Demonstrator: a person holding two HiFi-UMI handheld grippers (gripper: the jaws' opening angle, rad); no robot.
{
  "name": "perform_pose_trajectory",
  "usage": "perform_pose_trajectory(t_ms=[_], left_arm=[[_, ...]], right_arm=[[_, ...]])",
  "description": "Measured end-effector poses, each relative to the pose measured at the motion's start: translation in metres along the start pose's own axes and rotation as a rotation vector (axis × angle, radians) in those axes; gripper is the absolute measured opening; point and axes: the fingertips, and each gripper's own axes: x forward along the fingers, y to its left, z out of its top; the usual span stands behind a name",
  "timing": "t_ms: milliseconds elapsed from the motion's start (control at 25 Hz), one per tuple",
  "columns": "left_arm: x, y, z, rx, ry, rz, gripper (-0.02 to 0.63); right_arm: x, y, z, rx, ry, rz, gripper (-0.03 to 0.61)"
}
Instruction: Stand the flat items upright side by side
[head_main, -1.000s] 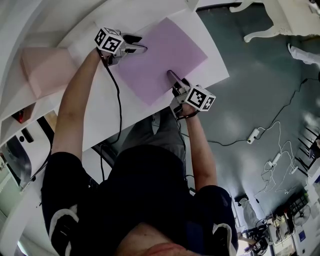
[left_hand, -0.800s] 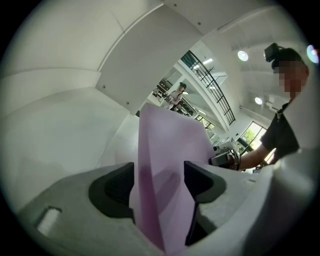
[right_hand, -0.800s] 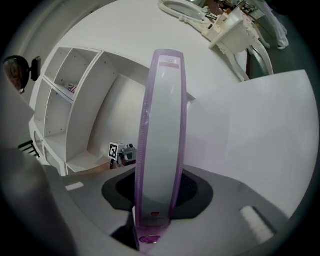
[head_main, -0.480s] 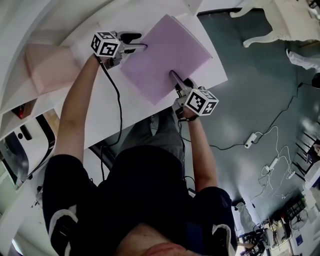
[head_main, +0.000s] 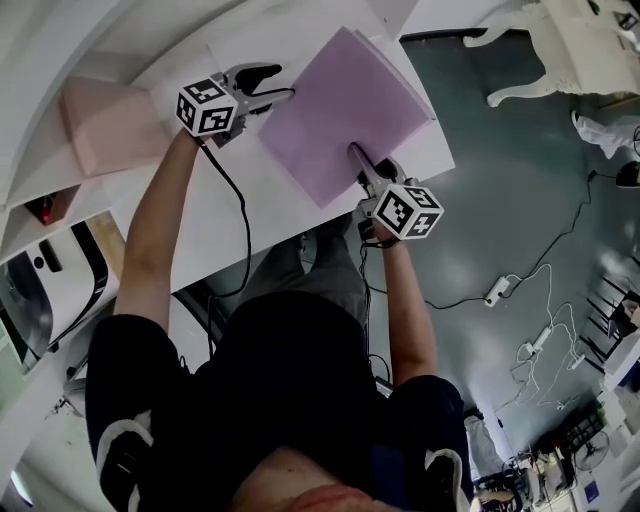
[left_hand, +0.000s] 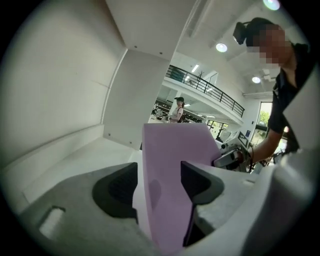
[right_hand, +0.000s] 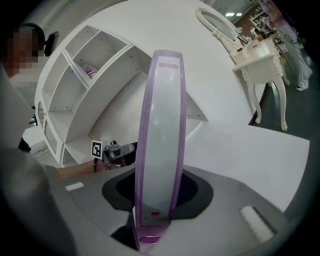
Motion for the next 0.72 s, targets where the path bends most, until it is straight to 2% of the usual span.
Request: perform_pose_trajectory(t_ms=[360, 720], left_arm=[[-0.039, -0.033, 0.028, 0.159, -0.094, 0.152, 0.186], [-0.079, -0.061, 0.048, 0.255, -0.185, 0.289, 0.064]], right_arm=[[-0.011, 0.02, 0.019, -0.169, -0.005, -0.037, 0.137], [-0.018, 0.039, 0.034, -0.287, -0.014, -0.056, 0.137]])
